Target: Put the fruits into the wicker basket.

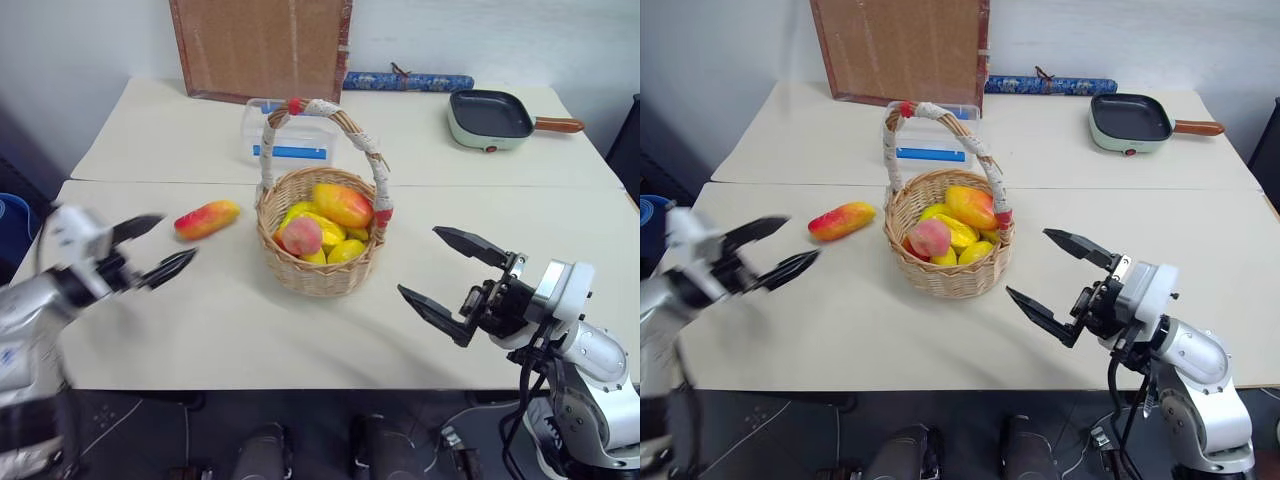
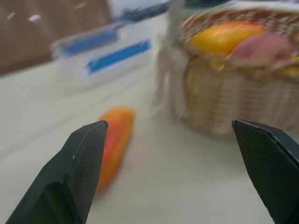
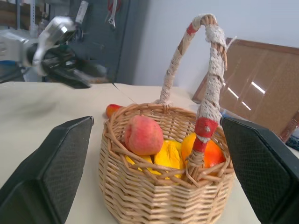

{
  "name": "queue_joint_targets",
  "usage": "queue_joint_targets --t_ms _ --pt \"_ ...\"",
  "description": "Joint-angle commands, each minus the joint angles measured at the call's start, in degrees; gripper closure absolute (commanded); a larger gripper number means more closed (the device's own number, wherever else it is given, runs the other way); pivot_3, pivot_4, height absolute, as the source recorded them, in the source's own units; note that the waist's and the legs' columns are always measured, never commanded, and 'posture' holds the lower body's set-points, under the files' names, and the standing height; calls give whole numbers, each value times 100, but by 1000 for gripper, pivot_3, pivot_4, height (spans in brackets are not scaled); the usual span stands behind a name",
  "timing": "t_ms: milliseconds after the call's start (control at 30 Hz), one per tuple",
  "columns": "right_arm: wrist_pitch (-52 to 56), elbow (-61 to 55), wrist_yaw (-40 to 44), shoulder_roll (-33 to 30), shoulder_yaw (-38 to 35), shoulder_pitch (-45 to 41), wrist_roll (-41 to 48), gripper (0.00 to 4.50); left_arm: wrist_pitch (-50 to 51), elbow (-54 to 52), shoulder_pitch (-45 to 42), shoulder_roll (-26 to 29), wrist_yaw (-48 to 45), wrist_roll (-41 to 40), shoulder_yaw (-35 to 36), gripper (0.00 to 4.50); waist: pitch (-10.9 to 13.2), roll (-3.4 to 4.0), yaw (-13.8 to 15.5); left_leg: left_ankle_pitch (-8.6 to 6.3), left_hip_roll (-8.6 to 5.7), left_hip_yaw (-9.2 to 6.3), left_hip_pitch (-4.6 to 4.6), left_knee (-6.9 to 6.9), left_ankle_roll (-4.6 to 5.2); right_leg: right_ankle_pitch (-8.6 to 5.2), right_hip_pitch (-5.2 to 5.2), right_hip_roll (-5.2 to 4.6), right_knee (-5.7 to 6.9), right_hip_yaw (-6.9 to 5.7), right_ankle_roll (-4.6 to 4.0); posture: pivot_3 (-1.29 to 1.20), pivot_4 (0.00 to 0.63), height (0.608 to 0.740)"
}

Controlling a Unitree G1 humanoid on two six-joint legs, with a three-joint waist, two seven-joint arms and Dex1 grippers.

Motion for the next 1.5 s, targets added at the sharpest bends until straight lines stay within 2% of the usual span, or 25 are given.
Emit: queue_joint_targets --t_ms 33,233,367,467,600,700,833,967,1000,1067,1267,1333,1400,1500 --pt "-349 -44 233 124 191 68 -60 0 -114 305 214 65 408 -62 721 34 0 -4 96 -4 0 -7 -1 0 -4 -1 0 -1 -4 0 -5 0 150 740" --pt "-728 67 363 249 317 245 -292 0 -407 1020 363 199 527 222 744 34 0 -5 195 -23 -2 -3 0 1 -33 6 -3 -15 -5 -3 -22 0 150 740" --pt "-924 186 401 280 286 322 -337 0 -116 1024 -718 414 129 174 -167 34 -8 -22 286 -20 -4 -17 -10 4 -37 7 -2 -16 -4 -24 -22 0 150 740" --pt "-996 258 422 278 320 316 -352 0 -84 1730 -1954 550 -204 530 -1035 34 -11 -27 267 -16 -3 -13 -10 6 -41 13 0 -12 -3 -27 -29 0 150 740" --pt "-1184 405 341 301 209 384 -467 0 -633 3466 -3769 520 -823 1690 -2542 34 -10 -24 198 1 -2 23 -4 1 -15 14 -11 42 20 -54 -27 0 150 740" --pt "-1341 493 419 291 153 518 -453 0 -1285 4944 -4826 192 -642 2463 -3226 34 -11 -26 131 0 10 73 2 -2 -3 15 -23 50 19 -56 -25 0 150 740" --pt "-1482 516 372 288 108 655 -488 0 -1589 6436 -5667 -208 -150 3153 -3703 34 -8 -34 70 -7 8 92 -6 0 9 20 -37 50 14 -58 -16 0 150 740" --pt "-1506 470 254 272 101 698 -551 0 -1843 7031 -5923 -407 188 3479 -3847 34 -4 -41 22 -11 11 106 -5 0 17 23 -45 46 14 -53 -10 0 150 740" --pt "-1506 437 199 274 90 720 -576 0 -1768 7115 -5960 -443 174 3508 -3850 214 -4 -41 39 -11 13 104 -5 4 16 23 -45 46 17 -54 -10 0 150 740" --pt "-1478 307 61 280 71 798 -617 0 -1869 7177 -5995 -471 192 3483 -3759 594 -4 -41 48 -10 12 104 -4 13 18 23 -45 42 24 -52 -10 0 150 740" --pt "-1451 153 -107 224 85 963 -625 0 -2602 6748 -5877 -109 -807 2652 -2889 2339 -3 -43 32 -7 13 106 -7 18 18 24 -56 35 40 -46 -10 0 150 740" --pt "-1478 172 -97 206 69 997 -604 0 -2792 6345 -5686 98 -1183 2409 -2665 2465 -3 -43 37 -7 14 108 -13 17 15 24 -72 35 48 -44 -10 0 150 740" --pt "-1510 225 -71 193 49 1009 -584 0 -2506 5255 -5251 240 -1928 1876 -2470 2465 -3 -43 35 -7 13 116 -20 16 15 24 -85 35 52 -39 -10 0 150 740" --pt "-1518 345 -61 198 69 933 -599 0 -1058 2681 -4367 343 -2578 694 -2281 2465 -3 -42 31 -7 13 118 -21 17 16 24 -86 33 53 -35 -10 0 150 740"
